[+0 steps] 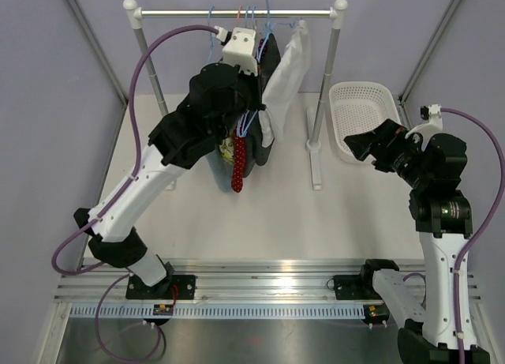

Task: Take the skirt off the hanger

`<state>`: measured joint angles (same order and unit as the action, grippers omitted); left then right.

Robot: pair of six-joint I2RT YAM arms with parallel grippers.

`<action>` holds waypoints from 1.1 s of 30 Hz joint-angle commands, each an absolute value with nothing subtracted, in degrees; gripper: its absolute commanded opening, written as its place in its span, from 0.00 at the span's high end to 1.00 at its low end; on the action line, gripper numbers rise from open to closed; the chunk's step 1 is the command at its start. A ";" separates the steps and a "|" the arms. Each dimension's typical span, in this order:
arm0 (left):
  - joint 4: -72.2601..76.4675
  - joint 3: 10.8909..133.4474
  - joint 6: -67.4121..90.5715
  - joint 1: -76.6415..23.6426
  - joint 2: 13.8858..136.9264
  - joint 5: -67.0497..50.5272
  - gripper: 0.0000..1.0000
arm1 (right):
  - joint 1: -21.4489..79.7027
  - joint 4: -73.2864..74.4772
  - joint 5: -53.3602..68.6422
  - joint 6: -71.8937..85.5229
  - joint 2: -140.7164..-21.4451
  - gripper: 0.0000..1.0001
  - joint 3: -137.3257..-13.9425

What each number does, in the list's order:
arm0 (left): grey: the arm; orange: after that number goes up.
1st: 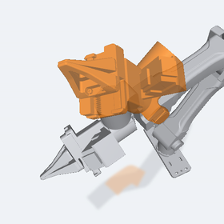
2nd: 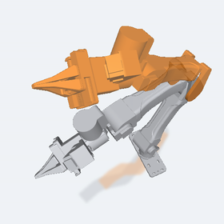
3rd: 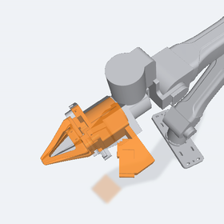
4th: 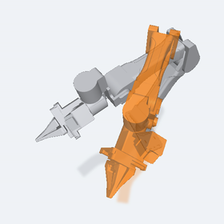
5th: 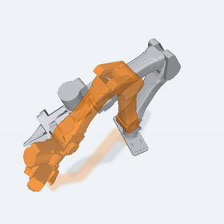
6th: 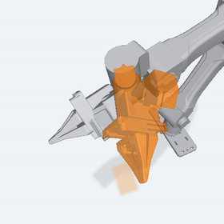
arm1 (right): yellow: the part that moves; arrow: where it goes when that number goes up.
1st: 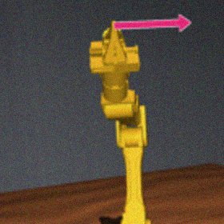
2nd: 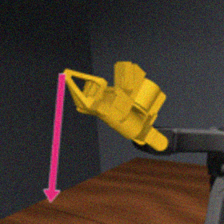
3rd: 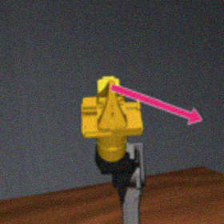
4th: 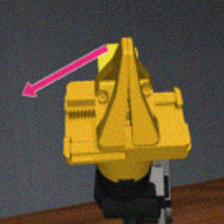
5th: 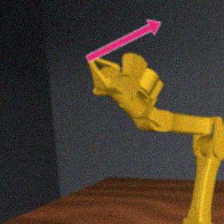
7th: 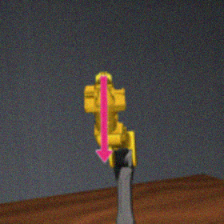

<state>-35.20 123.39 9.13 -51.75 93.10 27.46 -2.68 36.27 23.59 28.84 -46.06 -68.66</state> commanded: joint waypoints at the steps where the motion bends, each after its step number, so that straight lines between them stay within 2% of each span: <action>1: -27.16 118.85 10.81 -52.91 87.64 30.76 1.00 | -0.80 28.91 29.54 31.29 -49.91 0.01 -74.25; 2: -26.55 117.44 11.25 -53.87 86.84 30.85 1.00 | 0.43 30.13 27.97 30.33 -51.40 0.01 -75.75; 5: -24.44 114.71 12.74 -55.80 85.52 31.73 1.00 | 17.08 37.49 12.79 23.49 -61.39 0.01 -83.54; 6: -24.43 114.61 13.27 -56.25 85.52 32.08 1.00 | 26.54 38.83 1.17 22.07 -62.83 0.01 -85.24; 7: -24.43 114.61 13.36 -56.60 85.78 32.78 1.00 | 30.89 39.11 -3.56 20.23 -63.71 0.01 -86.38; 10: -24.61 114.17 13.80 -57.83 85.78 33.83 1.00 | 38.47 37.10 -9.66 21.00 -64.42 0.01 -85.52; 14: -24.78 113.21 14.50 -59.23 85.08 34.72 1.00 | 43.14 32.62 -13.00 21.97 -64.51 0.03 -81.49; 22: -23.12 107.32 17.22 -60.73 80.86 35.86 1.00 | 49.13 30.32 -19.16 21.80 -69.52 0.10 -82.00; 27: -22.94 105.03 17.76 -61.00 79.10 36.21 1.00 | 50.36 30.76 -22.76 22.06 -71.02 0.27 -82.88; 33: -23.91 103.89 17.05 -61.00 77.61 37.18 1.00 | 50.45 31.38 -24.08 23.64 -67.16 0.34 -80.51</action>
<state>-29.93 103.63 16.58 -60.73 81.01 34.54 50.00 32.80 -20.38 22.81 -70.67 -81.03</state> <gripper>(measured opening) 0.022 0.678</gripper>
